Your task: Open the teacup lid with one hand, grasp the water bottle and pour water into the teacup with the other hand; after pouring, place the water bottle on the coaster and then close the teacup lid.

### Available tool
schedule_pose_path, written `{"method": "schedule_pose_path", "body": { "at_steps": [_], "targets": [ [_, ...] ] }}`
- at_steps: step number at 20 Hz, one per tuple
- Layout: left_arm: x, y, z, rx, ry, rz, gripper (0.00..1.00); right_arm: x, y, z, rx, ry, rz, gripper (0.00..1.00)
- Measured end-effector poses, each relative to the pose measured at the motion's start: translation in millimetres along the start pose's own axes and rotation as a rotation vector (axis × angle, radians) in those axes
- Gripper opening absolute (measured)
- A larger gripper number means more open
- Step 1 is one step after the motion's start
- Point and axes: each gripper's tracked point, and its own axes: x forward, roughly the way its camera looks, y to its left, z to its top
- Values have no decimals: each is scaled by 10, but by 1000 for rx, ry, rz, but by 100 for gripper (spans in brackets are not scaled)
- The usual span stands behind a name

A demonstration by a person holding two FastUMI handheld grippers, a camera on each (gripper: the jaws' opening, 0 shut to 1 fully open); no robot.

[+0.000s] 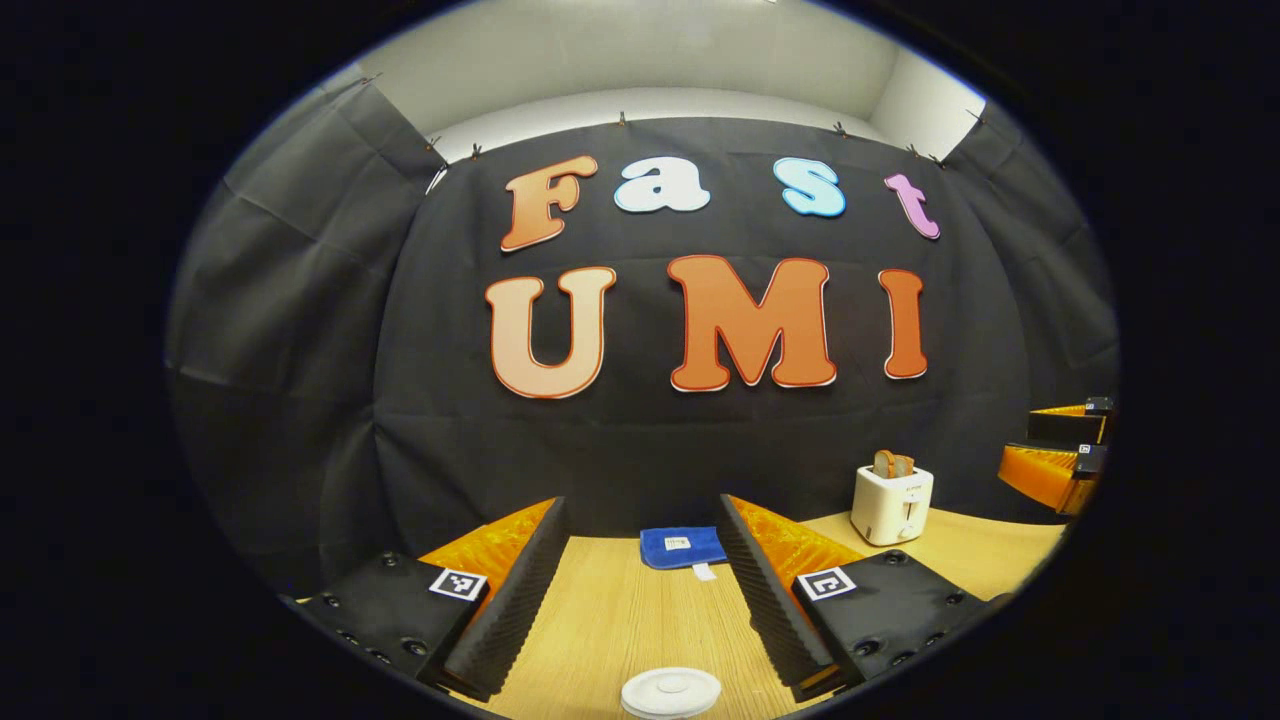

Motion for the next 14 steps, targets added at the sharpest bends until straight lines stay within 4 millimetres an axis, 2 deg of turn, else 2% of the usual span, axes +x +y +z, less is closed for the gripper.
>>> {"method": "schedule_pose_path", "body": {
  "at_steps": [3, 8, 10, 14],
  "targets": [
    [-17, -28, -211, 8, 40, -25, 97, -44, 89, -98, 12, 5, 32, 98],
    [-52, -92, -549, 25, 98, -70, 96, -51, 249, -360, -20, 45, 73, 98],
    [-75, -135, -679, 35, 115, -93, 99, -56, 328, -481, -10, 71, 93, 98],
    [-95, -203, -1009, 44, 174, -132, 97, -61, 454, -691, 28, 116, 131, 98]
  ]
}}
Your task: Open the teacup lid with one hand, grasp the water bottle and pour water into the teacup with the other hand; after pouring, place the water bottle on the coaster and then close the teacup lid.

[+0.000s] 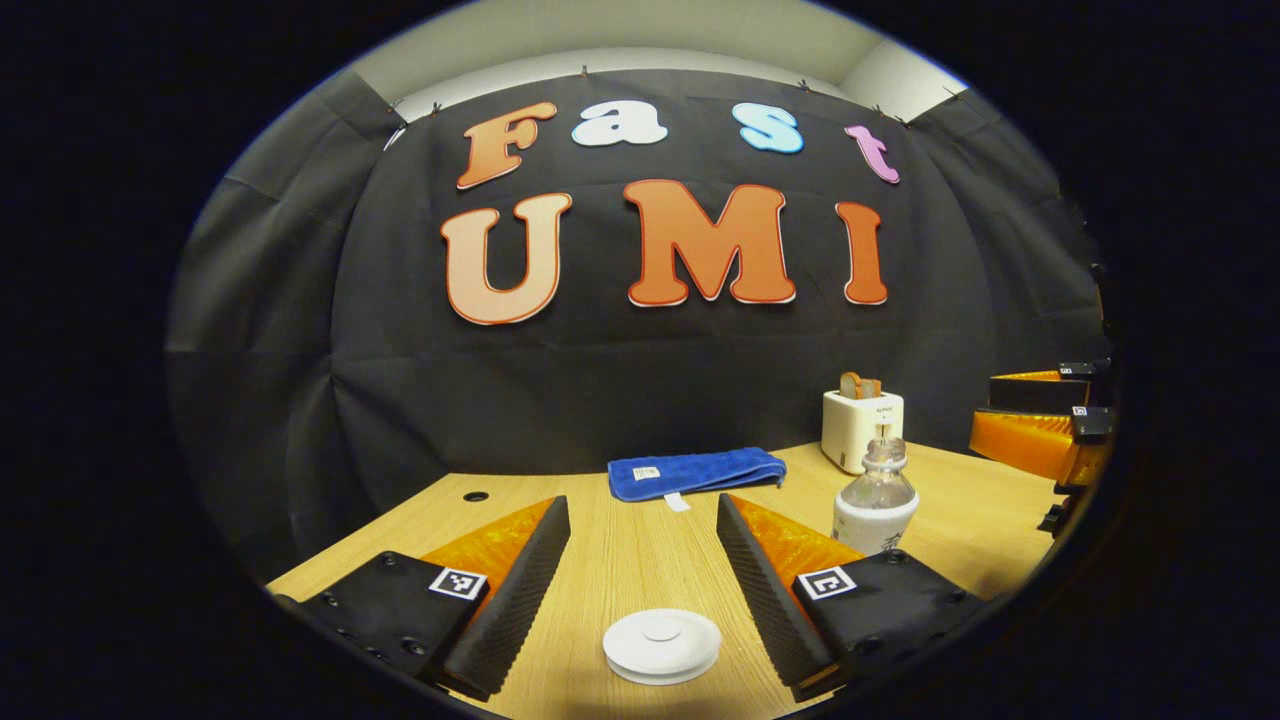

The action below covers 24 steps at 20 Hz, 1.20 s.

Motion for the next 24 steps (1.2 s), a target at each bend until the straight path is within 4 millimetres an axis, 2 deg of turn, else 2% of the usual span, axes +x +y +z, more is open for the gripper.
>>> {"method": "schedule_pose_path", "body": {
  "at_steps": [6, 7, 10, 12, 15, 17, 18, 21, 22, 23, 24],
  "targets": [
    [78, -92, -514, -42, 113, -65, 97, 37, 159, -264, -7, 50, 53, 98],
    [77, -118, -613, -55, 139, -76, 87, 8, 162, -307, -13, 63, 55, 98],
    [119, -51, -790, -54, 177, -72, 87, 16, 275, -402, -25, 87, 85, 99],
    [146, -25, -915, -41, 206, -66, 81, 19, 326, -465, -25, 101, 102, 99],
    [197, -55, -1070, -17, 241, -71, 77, 54, 378, -537, -23, 120, 118, 99],
    [199, -78, -1132, 10, 254, -76, 74, 61, 398, -588, -19, 133, 125, 99],
    [201, -81, -1111, 31, 245, -73, 67, 81, 398, -608, -17, 138, 127, 99],
    [201, -149, -1126, 72, 246, -87, 63, 90, 425, -663, -8, 152, 136, 99],
    [200, -155, -1108, 83, 245, -84, 59, 97, 425, -672, -6, 155, 138, 98],
    [207, -160, -1117, 96, 244, -82, 48, 101, 428, -681, -5, 158, 138, 99],
    [213, -153, -1103, 104, 245, -79, 52, 107, 433, -689, -3, 161, 140, 98]
  ]
}}
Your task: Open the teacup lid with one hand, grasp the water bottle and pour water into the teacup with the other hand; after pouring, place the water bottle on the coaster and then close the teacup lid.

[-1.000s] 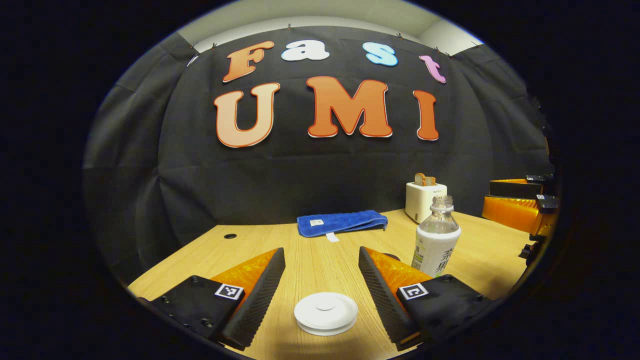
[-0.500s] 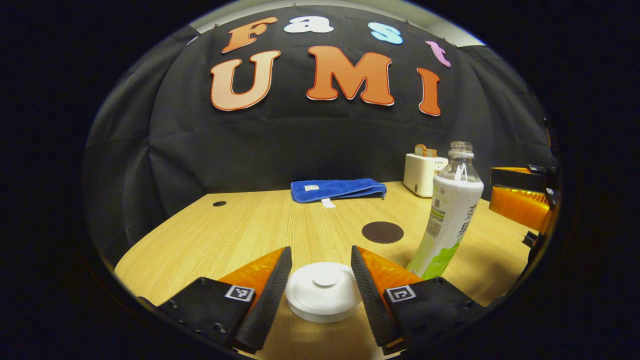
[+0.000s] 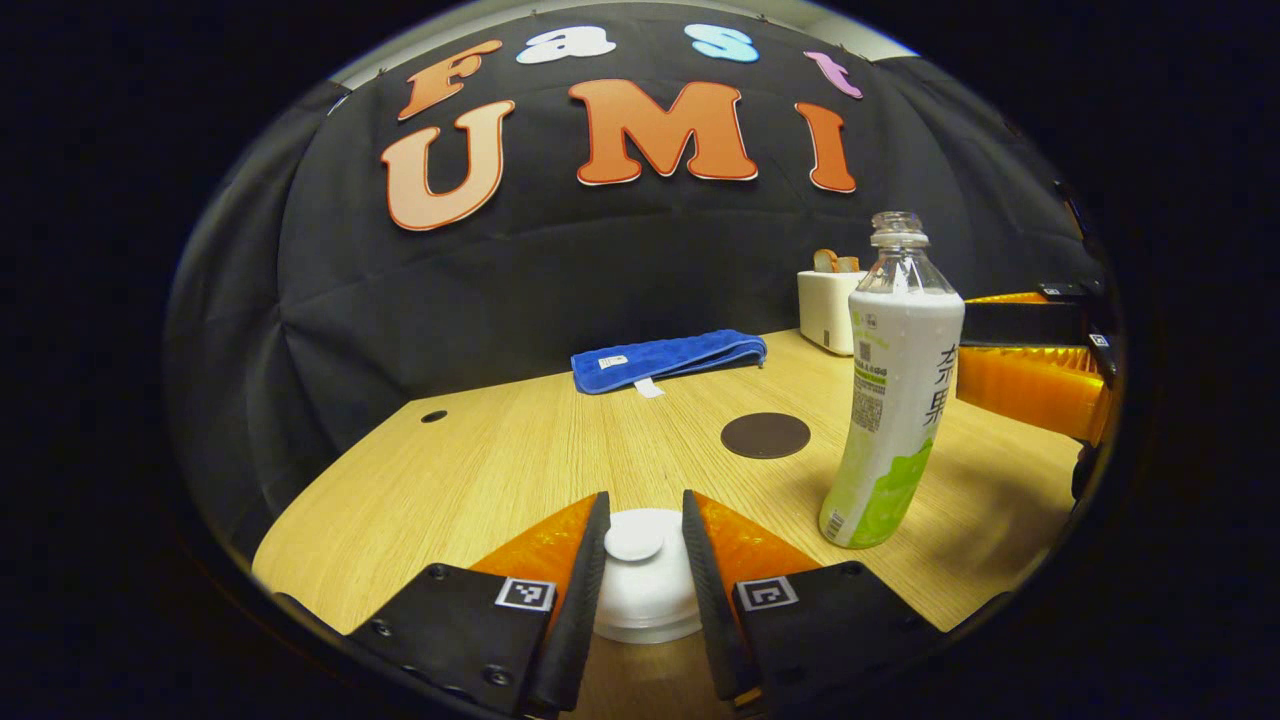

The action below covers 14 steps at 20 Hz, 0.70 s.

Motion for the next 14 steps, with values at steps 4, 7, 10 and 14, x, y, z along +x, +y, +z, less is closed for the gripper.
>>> {"method": "schedule_pose_path", "body": {
  "at_steps": [4, 7, 10, 14],
  "targets": [
    [-12, 36, 9, -12, -12, 15, 34, 32, 1, -28, 2, 11, 6, 98],
    [-26, 45, 41, -14, -18, 20, 35, 77, 19, -66, -2, 23, 12, 98],
    [-70, 140, 180, -24, -65, 53, 33, 137, 61, -137, -3, 44, 25, 99],
    [-158, 347, 342, -50, -117, 106, 33, 240, 139, -259, 12, 80, 47, 98]
  ]
}}
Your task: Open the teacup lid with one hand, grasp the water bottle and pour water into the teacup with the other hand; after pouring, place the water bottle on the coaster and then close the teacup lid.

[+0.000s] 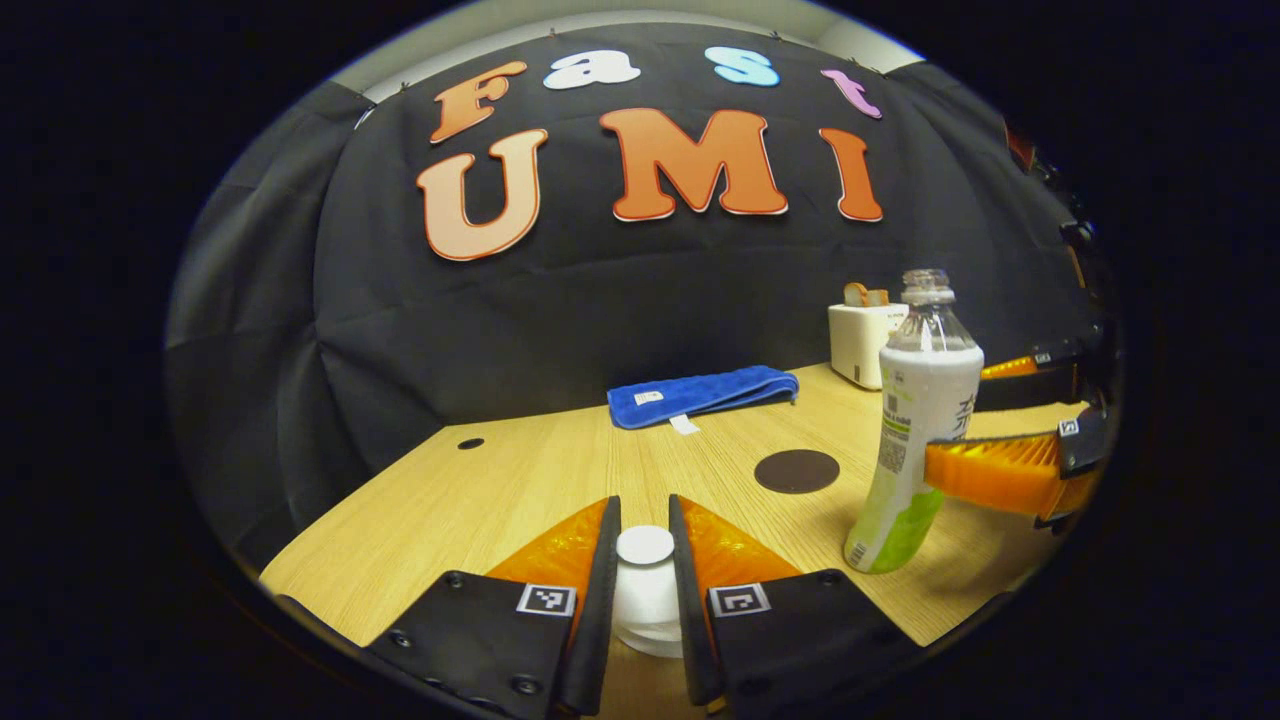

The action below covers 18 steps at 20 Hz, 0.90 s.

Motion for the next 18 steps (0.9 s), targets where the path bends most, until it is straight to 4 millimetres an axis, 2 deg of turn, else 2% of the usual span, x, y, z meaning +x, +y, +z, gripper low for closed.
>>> {"method": "schedule_pose_path", "body": {
  "at_steps": [7, 9, 11, 18],
  "targets": [
    [-67, 363, 69, -53, -30, 70, 35, 138, 106, -97, 18, 47, 23, 88],
    [-87, 453, 46, -63, -33, 87, 35, 173, 139, -88, 20, 53, 26, 79],
    [-107, 524, 7, -73, -28, 95, 33, 186, 170, -70, 9, 54, 27, 64],
    [-157, 807, -50, -95, -28, 125, 34, 203, 25, 79, -189, 58, -67, 64]
  ]
}}
